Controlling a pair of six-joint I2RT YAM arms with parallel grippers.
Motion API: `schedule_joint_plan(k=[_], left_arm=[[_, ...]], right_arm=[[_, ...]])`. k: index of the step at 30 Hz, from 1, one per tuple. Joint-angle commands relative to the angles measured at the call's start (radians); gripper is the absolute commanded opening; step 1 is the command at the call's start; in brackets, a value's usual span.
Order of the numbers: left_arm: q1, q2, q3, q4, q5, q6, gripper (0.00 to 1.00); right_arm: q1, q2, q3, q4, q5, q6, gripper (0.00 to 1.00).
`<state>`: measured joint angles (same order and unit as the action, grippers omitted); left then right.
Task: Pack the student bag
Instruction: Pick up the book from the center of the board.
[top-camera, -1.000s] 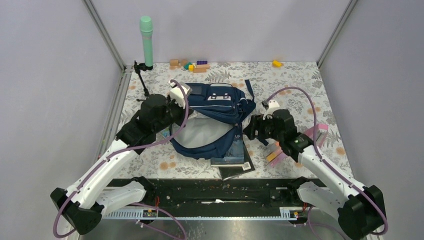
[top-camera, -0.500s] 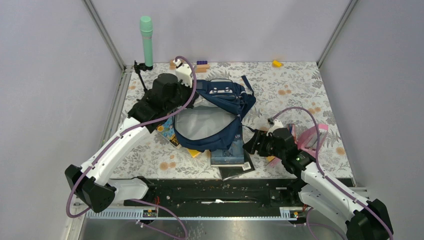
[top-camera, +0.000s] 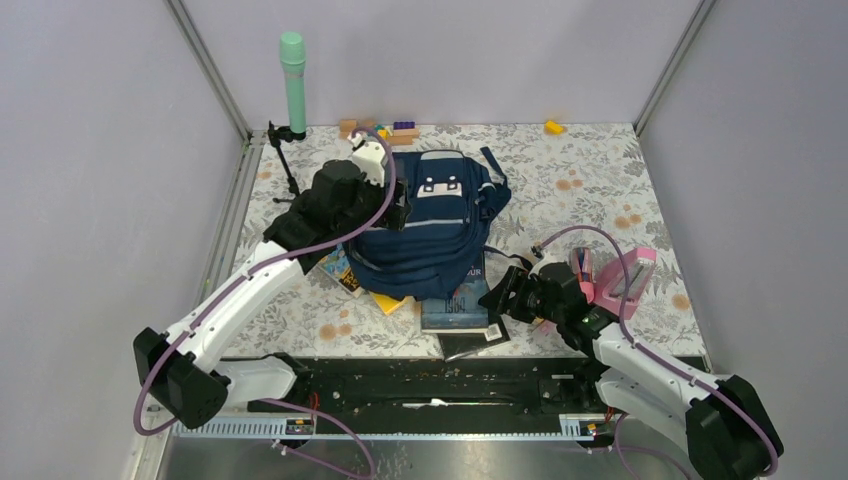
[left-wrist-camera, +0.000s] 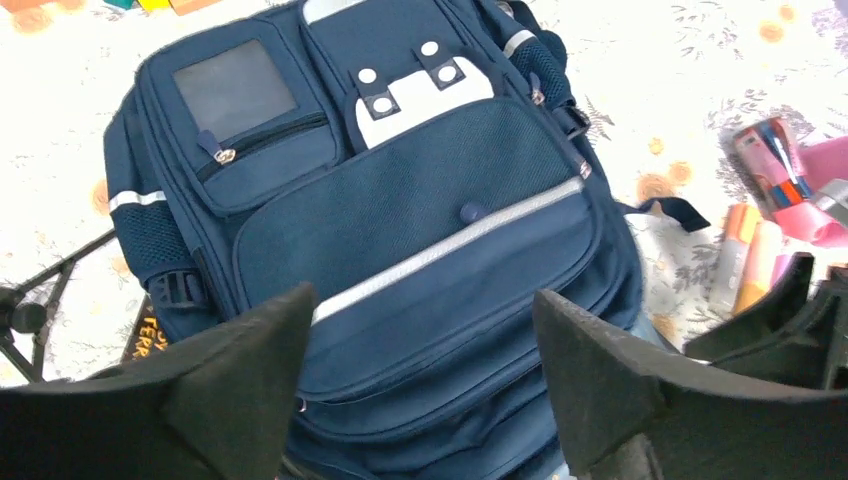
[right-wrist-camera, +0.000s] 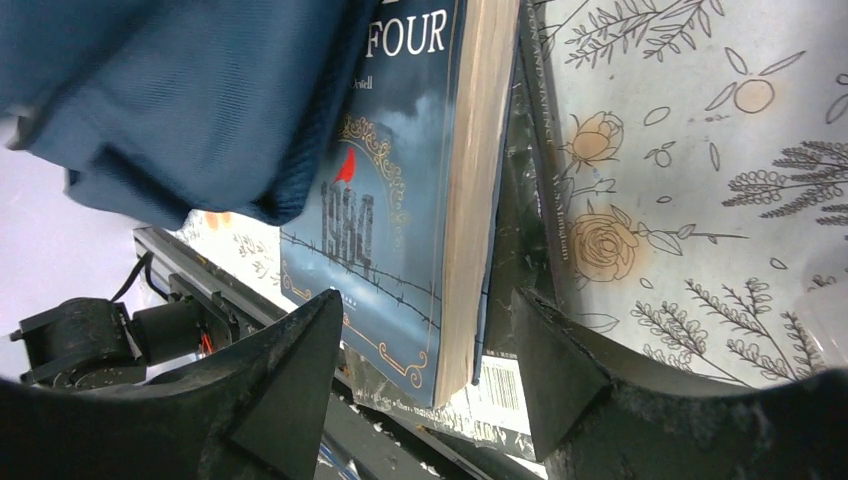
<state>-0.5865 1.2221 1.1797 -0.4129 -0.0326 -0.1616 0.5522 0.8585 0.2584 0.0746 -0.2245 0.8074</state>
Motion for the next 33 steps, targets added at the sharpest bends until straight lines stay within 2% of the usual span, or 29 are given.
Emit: schedule_joint_plan(k=[1, 3, 5, 9, 11, 14, 17, 22, 29, 33], left_arm=[[-0.064, -0.116, -0.037, 0.044, -0.054, -0.022, 0.90], [-0.136, -0.180, -0.081, 0.022, -0.097, -0.102, 0.92], [-0.178, -0.254, -0.188, 0.023, -0.087, -0.262, 0.92], [-0.293, -0.385, -0.485, 0.186, -0.009, -0.629, 0.89], [-0.359, -0.432, -0.610, 0.277, -0.012, -0.764, 0.89], [-0.448, -0.467, -0.725, 0.374, -0.042, -0.886, 0.88], [-0.507, -0.446, -0.759, 0.408, -0.063, -0.912, 0.88], [-0.521, -0.376, -0.827, 0.424, -0.070, -1.004, 0.91], [-0.521, -0.333, -0.922, 0.558, -0.088, -1.049, 0.91], [-0.520, -0.267, -0.979, 0.734, -0.073, -1.058, 0.92]], right_arm=[[0.011, 0.018, -0.001, 0.075, -0.037, 0.024, 0.69], [0.011, 0.017, 0.000, 0.069, -0.038, 0.023, 0.69], [0.011, 0.015, -0.002, 0.067, -0.040, 0.023, 0.69], [0.011, 0.007, -0.016, 0.076, -0.041, 0.033, 0.69], [0.011, 0.010, -0.019, 0.080, -0.043, 0.036, 0.69], [0.011, 0.018, -0.021, 0.083, -0.049, 0.039, 0.69], [0.012, 0.025, -0.022, 0.086, -0.056, 0.041, 0.68], [0.017, 0.013, -0.023, 0.084, -0.054, 0.055, 0.67], [0.019, -0.023, -0.013, 0.042, -0.042, 0.052, 0.67], [0.021, -0.029, -0.009, 0.033, -0.040, 0.048, 0.67]])
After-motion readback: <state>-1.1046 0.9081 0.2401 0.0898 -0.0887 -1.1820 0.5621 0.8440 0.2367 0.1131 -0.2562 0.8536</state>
